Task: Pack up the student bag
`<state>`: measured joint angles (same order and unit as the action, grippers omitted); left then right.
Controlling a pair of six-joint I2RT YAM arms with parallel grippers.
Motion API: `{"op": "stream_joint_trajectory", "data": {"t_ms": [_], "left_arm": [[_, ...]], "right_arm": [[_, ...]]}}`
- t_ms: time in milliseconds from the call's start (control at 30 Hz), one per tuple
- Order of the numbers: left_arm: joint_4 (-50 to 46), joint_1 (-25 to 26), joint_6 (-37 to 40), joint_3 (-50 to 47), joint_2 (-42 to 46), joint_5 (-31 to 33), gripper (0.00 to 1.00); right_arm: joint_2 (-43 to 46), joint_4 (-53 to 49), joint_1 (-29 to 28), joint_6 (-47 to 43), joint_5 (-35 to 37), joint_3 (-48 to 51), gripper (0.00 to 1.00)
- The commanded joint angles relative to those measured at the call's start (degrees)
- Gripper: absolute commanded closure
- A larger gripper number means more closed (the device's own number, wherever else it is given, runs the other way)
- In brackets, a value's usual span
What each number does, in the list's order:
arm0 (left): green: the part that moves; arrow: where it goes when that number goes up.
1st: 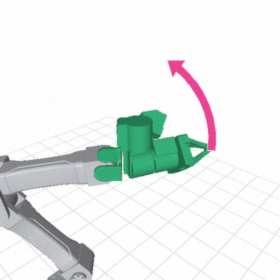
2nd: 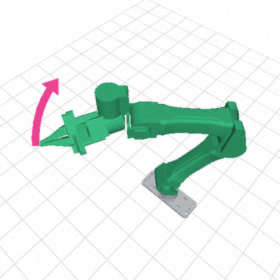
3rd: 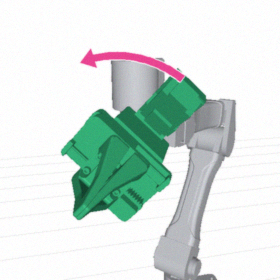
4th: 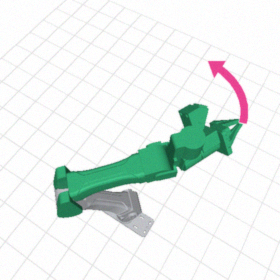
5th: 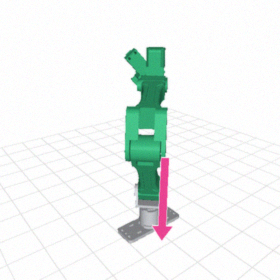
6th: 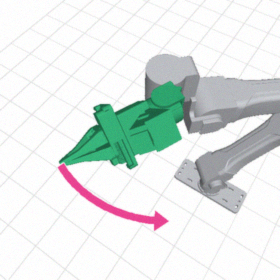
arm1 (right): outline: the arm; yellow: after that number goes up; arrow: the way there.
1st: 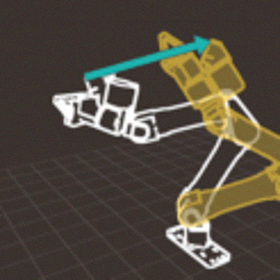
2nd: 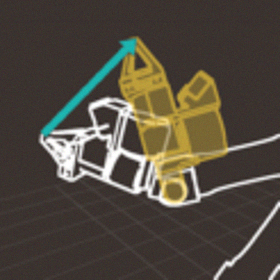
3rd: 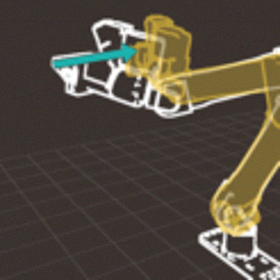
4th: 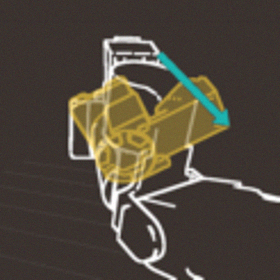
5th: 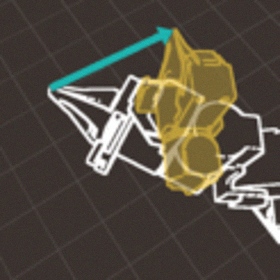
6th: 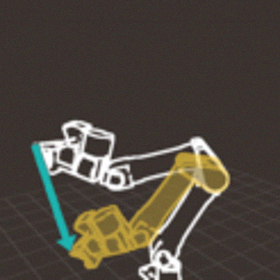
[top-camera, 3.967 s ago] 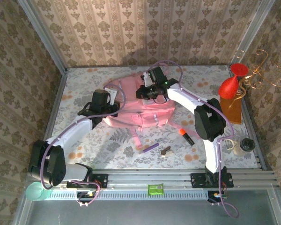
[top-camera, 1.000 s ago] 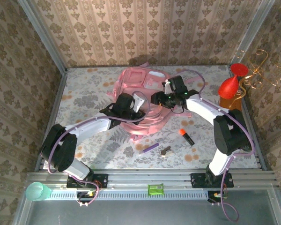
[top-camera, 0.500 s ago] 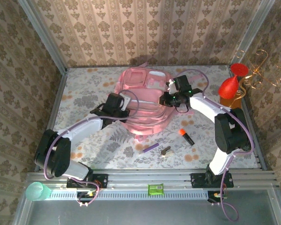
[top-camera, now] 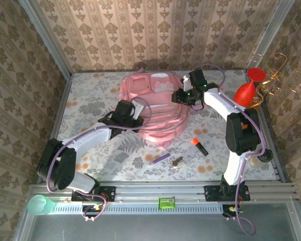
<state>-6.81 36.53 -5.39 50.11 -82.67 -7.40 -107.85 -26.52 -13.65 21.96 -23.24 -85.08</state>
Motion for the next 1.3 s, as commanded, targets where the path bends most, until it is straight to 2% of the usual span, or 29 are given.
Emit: {"op": "stream_joint_trajectory", "data": {"t_ms": [0,100,267,433,533,700,867,933,1000,1133,1267], "left_arm": [[3.02,2.89,-3.54,1.59,-1.01,-3.5,1.0],[2.39,4.25,-3.92,3.08,-1.98,-1.24,1.0],[2.76,4.95,-4.43,3.53,-2.54,-0.42,1.0],[2.85,5.78,-4.13,3.65,-3.19,-0.17,1.0],[2.71,5.99,-3.76,3.46,-3.23,0.03,1.0],[2.75,6.32,-3.49,3.35,-3.19,0.41,1.0],[2.62,6.79,-3.45,3.41,-2.98,0.78,1.0],[2.59,6.88,-3.23,3.2,-2.72,0.96,1.0],[1.98,6.8,-2.53,2.8,-2.16,2.45,1.0],[-1.9,5.14,0.83,1.67,-0.36,7.97,1.0],[-3.39,-1.96,2.75,-0.03,1.34,9.18,1.0]], "right_arm": [[7.03,-1.23,-0.05,2.05,7.49,4.05,0.45],[14.85,0.4,-0.58,4.07,11.59,13.02,0.33],[24.38,5.46,-2.42,9.0,12.18,26.79,0.26],[23.87,16.34,-6.15,15.36,3.21,31.43,0.24],[22.54,17.19,-8.54,16.44,4.76,29.82,0.27],[19.87,16.41,-9.87,18.31,11.19,28.98,0.39],[17.17,19.52,-11.1,22.63,15.67,31.05,0.44],[17.27,23.39,-11.31,24.29,16.91,32.98,0.54],[18.15,26.16,-11.08,24.92,17.92,34.27,0.74],[21.2,24.44,-9.21,22.62,19.37,34.29,0.99],[23.6,22.31,-6.48,20.05,17.45,34.78,1.0]]}}
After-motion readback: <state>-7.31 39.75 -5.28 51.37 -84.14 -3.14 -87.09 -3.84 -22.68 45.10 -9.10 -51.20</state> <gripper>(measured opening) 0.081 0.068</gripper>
